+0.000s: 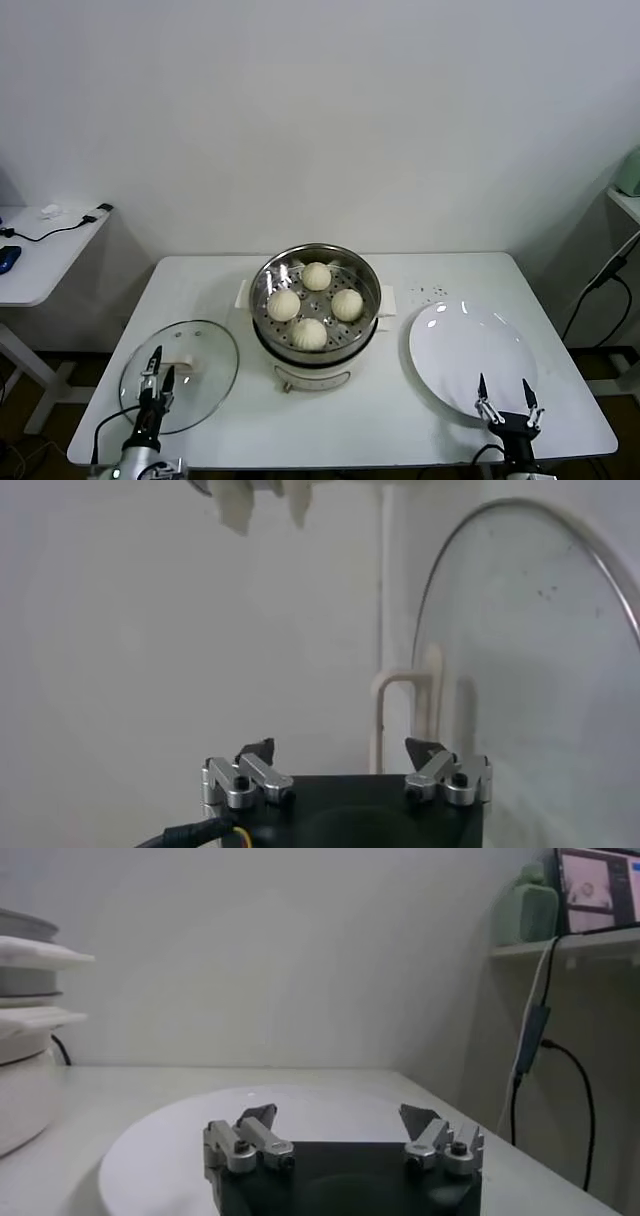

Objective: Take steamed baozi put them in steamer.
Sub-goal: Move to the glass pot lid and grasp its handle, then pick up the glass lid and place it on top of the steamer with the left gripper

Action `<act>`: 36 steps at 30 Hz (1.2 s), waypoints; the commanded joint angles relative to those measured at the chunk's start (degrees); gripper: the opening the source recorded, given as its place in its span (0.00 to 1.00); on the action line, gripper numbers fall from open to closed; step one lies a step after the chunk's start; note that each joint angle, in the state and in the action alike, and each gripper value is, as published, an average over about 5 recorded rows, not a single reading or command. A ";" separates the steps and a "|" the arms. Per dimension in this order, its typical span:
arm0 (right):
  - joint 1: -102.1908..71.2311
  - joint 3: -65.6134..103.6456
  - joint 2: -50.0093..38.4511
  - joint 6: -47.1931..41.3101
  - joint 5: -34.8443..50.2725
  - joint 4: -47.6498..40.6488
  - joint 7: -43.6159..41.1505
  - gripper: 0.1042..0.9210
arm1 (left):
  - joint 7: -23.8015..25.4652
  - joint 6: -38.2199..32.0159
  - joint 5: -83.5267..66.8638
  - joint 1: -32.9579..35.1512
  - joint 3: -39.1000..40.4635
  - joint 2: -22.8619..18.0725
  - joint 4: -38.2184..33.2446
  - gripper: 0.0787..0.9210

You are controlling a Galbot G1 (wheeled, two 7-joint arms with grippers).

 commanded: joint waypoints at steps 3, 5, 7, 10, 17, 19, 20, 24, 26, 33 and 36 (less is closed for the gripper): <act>-0.14 -0.12 0.45 0.37 -0.53 -0.54 -0.10 0.88 | 1.53 1.58 -0.33 -2.58 0.69 0.09 0.70 0.88; -0.09 -0.21 0.56 0.49 -0.71 -0.81 -0.15 0.88 | 1.71 2.21 -0.76 -2.61 0.80 0.13 0.75 0.88; -0.06 -0.25 0.68 0.56 -0.84 -0.92 -0.17 0.88 | 2.01 2.84 -0.84 -2.67 0.83 0.21 1.24 0.88; -0.09 -0.25 0.79 0.70 -1.01 -0.89 -0.20 0.88 | 2.08 3.71 -0.81 -2.57 0.79 0.29 2.18 0.86; -0.12 -0.30 0.86 0.71 -1.63 -0.85 -0.36 0.88 | 0.69 4.17 -0.07 -2.92 0.68 0.06 4.38 0.63; -0.05 -0.33 0.98 0.66 -1.79 -0.83 -0.41 0.88 | -0.10 3.98 0.32 -3.41 0.66 -0.18 5.19 0.57; -0.01 -0.34 1.04 0.64 -1.88 -0.83 -0.43 0.88 | -0.48 3.87 0.49 -3.64 0.65 -0.33 5.51 0.53; 0.06 -0.37 1.25 0.59 -2.30 -0.82 -0.52 0.88 | -1.34 3.59 0.85 -4.41 0.63 -1.07 6.26 0.39; 0.08 -0.35 1.31 0.58 -2.41 -0.78 -0.53 0.88 | -1.59 3.47 0.87 -4.65 0.61 -1.48 6.29 0.32; 0.13 -0.23 1.45 0.54 -2.43 -0.71 -0.47 0.88 | -2.51 2.84 1.09 -4.65 -0.34 -2.98 3.38 0.10; 0.07 -0.19 1.52 0.55 -2.45 -0.61 -0.44 0.88 | -1.95 2.64 -0.11 -3.64 -1.00 -2.98 -0.56 0.07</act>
